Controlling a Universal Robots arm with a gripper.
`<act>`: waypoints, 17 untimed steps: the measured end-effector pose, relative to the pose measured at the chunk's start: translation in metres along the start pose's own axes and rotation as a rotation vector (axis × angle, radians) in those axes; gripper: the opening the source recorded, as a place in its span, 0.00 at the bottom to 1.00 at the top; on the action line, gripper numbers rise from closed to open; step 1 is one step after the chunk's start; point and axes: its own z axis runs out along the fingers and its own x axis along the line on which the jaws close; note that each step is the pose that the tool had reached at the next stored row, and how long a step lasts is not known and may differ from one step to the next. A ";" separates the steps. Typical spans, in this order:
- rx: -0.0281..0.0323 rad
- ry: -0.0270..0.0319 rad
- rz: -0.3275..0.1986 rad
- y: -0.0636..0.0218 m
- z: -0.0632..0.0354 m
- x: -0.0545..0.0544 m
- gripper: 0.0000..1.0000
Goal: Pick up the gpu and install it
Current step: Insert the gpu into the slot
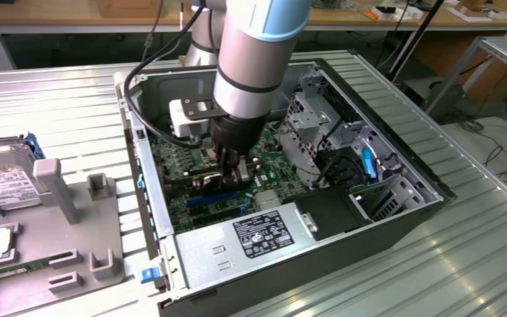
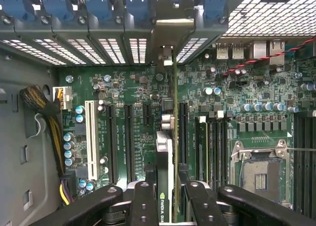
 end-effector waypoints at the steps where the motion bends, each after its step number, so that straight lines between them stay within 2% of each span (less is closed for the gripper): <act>1: 0.0005 -0.0001 0.000 0.0000 0.0010 0.000 0.27; 14: 0.0010 -0.0004 0.009 -0.0001 -0.0028 0.002 0.27; 15: 0.0018 -0.0036 0.022 -0.0002 -0.0028 0.005 0.27; 17: 0.0012 -0.0067 0.015 -0.0002 -0.0027 0.003 0.27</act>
